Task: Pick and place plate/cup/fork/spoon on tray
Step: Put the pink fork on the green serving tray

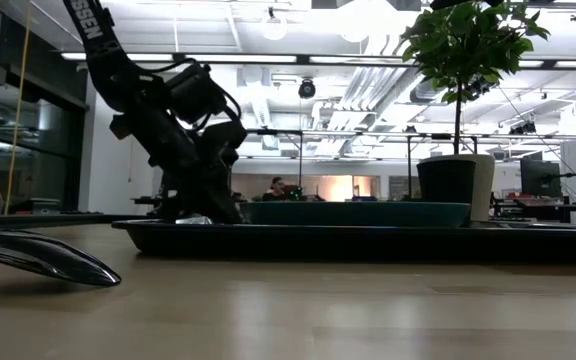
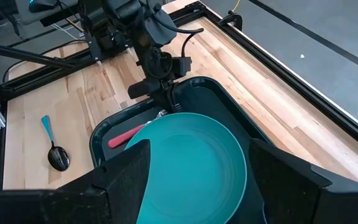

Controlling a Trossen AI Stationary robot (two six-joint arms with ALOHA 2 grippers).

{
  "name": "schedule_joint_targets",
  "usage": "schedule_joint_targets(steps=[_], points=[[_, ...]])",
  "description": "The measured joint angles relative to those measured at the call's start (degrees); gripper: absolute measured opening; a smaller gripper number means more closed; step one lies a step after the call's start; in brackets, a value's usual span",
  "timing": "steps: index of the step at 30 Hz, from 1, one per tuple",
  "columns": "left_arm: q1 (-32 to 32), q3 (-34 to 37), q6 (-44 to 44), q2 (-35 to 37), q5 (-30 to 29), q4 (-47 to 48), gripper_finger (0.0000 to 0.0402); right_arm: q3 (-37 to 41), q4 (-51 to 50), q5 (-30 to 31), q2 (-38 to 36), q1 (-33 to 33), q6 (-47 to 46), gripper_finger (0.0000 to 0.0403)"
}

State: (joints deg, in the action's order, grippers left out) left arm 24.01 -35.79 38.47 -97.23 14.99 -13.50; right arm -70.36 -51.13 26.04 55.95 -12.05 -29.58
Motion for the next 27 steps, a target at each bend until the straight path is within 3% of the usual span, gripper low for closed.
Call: schedule_joint_targets(steps=[10,27], points=[[-0.1,-0.1,1.9,-0.5,-2.9,-0.5,0.0003,0.0,0.0,0.0,0.0,0.0,0.0,0.0264],[0.0,0.0,1.8,-0.6,-3.7,-0.1,0.0073,0.0,0.0,0.0,0.0,0.0,0.0,0.0264]])
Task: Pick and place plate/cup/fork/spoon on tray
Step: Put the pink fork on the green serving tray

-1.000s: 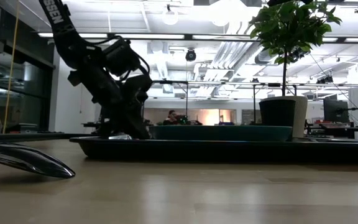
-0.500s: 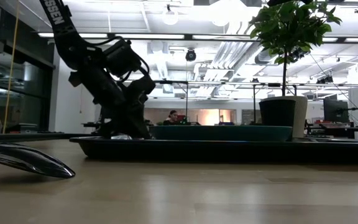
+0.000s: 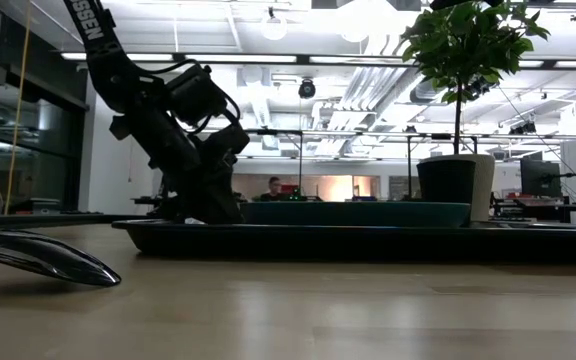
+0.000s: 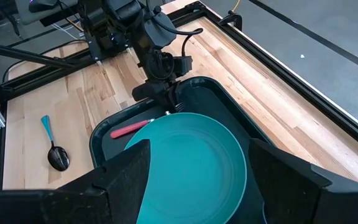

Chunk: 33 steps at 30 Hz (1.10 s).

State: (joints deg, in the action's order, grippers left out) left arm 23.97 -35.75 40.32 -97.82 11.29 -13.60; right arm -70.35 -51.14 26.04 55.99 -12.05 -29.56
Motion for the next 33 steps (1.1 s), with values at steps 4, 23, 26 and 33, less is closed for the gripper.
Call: schedule_joint_targets(steps=[4,23,26,33], points=[[0.0,0.0,0.0,0.0,0.1,-0.3,0.0084,0.0,0.0,0.0,0.0,0.0,0.0,0.0264],[4.3,0.1,-11.6,13.1,4.3,10.1,0.008,0.0,0.3,0.0,0.0,0.0,0.0,0.0264],[-0.5,0.1,-16.5,17.2,4.2,18.2,0.0031,0.0,0.4,0.0,0.0,0.0,0.0,0.0264],[-18.4,0.0,-14.8,18.9,0.3,28.7,0.0002,0.0,0.4,0.4,0.0,0.0,0.4,0.0264]])
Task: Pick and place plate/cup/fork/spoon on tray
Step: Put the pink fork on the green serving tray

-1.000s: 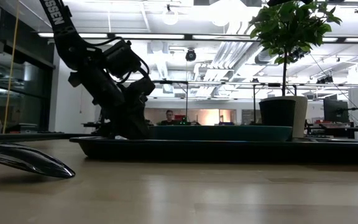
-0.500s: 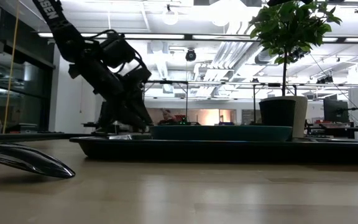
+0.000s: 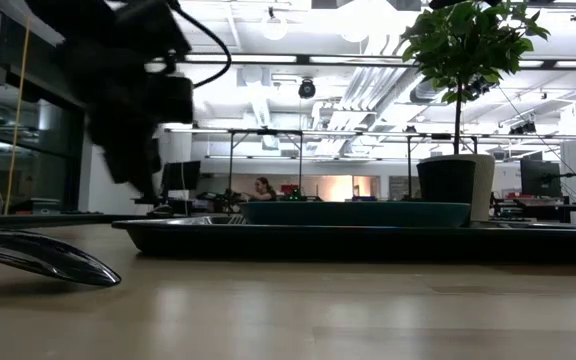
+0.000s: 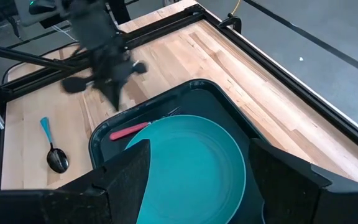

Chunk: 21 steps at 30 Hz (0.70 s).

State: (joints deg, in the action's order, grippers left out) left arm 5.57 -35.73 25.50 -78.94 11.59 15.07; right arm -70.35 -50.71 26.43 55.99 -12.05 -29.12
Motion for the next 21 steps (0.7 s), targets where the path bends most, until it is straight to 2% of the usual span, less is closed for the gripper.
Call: schedule_joint_targets(steps=[3,7,13,21], points=[[-6.1,-0.3,3.0,-3.3,-2.9,-0.1,0.0001,0.0,0.3,0.1,0.0,0.0,0.7,0.0264],[-9.3,-3.3,2.6,-7.5,-8.6,-0.7,0.0,0.0,1.7,0.1,0.0,0.0,1.1,0.0264],[-8.6,-9.5,-5.6,-11.9,-12.6,0.2,0.0,0.0,1.9,0.1,0.0,0.0,1.1,0.0264],[-7.1,-12.1,-9.2,-12.4,-12.4,2.0,0.0,0.0,1.9,-0.1,0.0,0.0,1.3,0.0264]])
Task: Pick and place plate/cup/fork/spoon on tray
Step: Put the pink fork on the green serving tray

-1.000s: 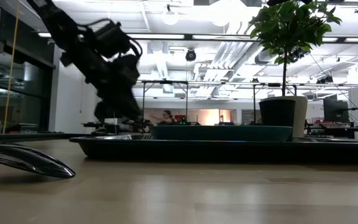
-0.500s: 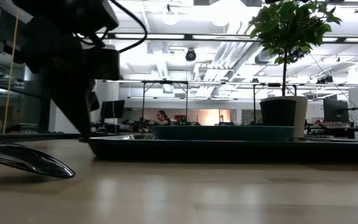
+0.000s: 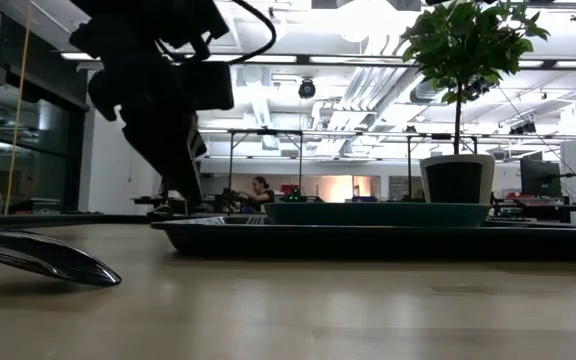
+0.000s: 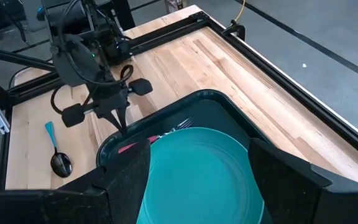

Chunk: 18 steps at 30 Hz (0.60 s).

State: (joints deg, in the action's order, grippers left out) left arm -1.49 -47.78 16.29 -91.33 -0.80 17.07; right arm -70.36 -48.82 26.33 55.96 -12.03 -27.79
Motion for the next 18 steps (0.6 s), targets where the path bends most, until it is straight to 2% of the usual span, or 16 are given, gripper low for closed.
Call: schedule_joint_targets(steps=[10,18], points=[[0.5,0.0,-1.5,-5.9,0.0,-3.4,0.0,0.0,0.2,-0.1,0.0,0.0,0.8,0.0264],[0.3,0.0,-1.5,-6.6,0.6,-5.0,0.0,0.0,0.2,-0.1,0.0,0.0,0.8,0.0264]])
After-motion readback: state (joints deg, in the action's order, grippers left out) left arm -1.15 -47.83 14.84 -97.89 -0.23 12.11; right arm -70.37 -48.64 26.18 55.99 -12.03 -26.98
